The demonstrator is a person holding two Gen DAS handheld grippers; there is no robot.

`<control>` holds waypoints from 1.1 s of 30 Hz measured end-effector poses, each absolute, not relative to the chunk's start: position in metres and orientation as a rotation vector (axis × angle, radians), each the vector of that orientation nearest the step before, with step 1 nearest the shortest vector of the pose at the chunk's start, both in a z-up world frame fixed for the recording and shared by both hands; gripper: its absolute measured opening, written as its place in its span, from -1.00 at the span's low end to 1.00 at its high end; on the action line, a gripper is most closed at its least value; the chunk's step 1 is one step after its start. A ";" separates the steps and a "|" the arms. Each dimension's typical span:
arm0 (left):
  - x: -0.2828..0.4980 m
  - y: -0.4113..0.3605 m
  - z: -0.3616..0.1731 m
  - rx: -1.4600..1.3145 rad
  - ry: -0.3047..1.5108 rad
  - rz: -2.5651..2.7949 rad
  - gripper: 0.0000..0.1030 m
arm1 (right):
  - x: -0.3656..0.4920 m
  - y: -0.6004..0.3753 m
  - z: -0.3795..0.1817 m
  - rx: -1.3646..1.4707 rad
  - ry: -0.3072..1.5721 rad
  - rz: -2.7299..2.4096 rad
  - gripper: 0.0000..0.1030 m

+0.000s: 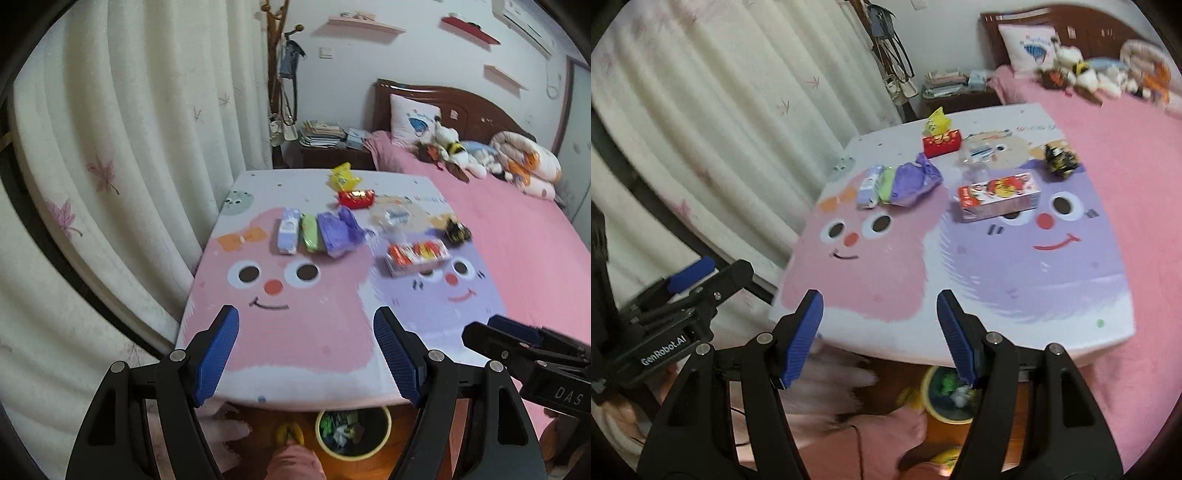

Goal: Collect trash
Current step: 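Move both grippers back up over the table toward the carton and bag, then grasp the white-blue carton with the left gripper while the right grasps the purple bag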

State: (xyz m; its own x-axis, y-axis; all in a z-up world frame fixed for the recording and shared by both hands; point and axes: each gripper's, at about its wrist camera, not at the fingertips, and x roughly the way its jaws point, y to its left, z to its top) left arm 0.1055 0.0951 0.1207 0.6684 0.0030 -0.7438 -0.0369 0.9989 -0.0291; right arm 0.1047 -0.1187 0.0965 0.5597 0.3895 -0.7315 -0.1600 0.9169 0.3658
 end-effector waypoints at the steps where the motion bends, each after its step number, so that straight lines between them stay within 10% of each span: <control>1: 0.119 0.102 0.120 -0.050 0.840 0.033 0.50 | 0.117 -0.118 0.093 0.288 0.931 0.328 0.19; 25: 0.493 0.191 -0.061 -0.104 1.183 -0.093 0.34 | 0.436 -0.082 -0.094 0.490 1.188 0.073 0.19; 33: 0.530 0.185 -0.112 -0.132 1.292 -0.158 0.20 | 0.463 -0.081 -0.126 0.553 1.211 0.036 -0.39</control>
State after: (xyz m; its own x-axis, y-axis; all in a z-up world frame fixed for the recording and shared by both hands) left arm 0.5300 0.1853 -0.1119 0.2668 -0.1908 -0.9447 0.0427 0.9816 -0.1862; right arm 0.4627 -0.0810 -0.1256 0.3686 0.3140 -0.8750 0.2621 0.8679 0.4219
